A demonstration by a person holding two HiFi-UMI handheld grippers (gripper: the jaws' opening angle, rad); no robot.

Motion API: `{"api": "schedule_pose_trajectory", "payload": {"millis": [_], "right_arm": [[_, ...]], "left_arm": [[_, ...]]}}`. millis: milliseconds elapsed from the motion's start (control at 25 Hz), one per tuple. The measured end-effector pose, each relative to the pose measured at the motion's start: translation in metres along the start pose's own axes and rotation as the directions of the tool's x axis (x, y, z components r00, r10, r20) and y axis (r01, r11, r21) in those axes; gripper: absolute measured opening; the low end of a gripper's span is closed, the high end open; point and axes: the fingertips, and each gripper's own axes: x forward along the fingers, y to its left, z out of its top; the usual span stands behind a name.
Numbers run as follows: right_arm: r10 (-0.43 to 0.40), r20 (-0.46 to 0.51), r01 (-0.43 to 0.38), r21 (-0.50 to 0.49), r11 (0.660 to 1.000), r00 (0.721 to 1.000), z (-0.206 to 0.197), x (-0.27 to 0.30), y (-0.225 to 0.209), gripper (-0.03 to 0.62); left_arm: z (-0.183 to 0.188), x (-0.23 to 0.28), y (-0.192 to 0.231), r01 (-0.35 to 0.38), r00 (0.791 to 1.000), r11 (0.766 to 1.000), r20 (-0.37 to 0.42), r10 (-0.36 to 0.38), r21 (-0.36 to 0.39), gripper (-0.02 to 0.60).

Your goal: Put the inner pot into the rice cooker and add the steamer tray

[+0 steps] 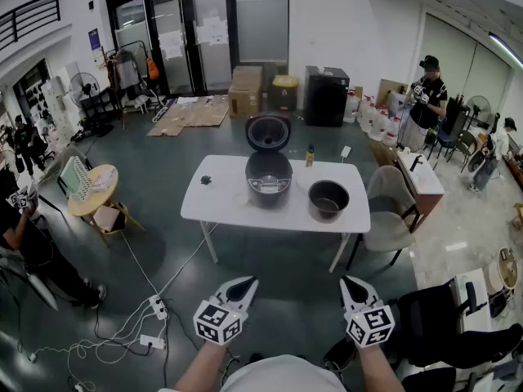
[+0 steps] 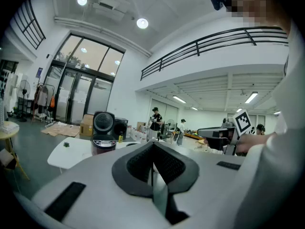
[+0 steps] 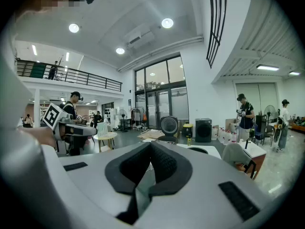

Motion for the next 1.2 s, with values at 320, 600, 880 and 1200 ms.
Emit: {"api": "schedule_pose_trajectory", "payload": {"millis": [320, 600, 880, 1200], "right_arm": [[0.01, 0.014, -0.01, -0.007, 1.0, 1.0, 0.005, 0.0, 0.0, 0.011], [0.012, 0.028, -0.012, 0.0, 1.0, 1.0, 0.008, -0.002, -0.006, 0.011], [0.013, 0.033, -0.013, 0.003, 1.0, 0.999, 0.007, -0.003, -0.013, 0.011], [0.023, 0.036, -0.024, 0.026, 0.999, 0.999, 0.006, 0.0, -0.025, 0.089]], "left_arm": [[-0.001, 0.001, -0.004, -0.001, 1.0, 1.0, 0.002, 0.001, -0.01, 0.014], [-0.003, 0.005, -0.006, -0.015, 1.0, 1.0, -0.001, 0.015, -0.015, 0.014], [-0.003, 0.013, -0.009, -0.031, 1.0, 0.999, -0.008, 0.03, -0.015, 0.015], [-0.002, 0.022, -0.009, -0.042, 0.999, 0.999, -0.015, 0.042, -0.022, 0.046]]}}
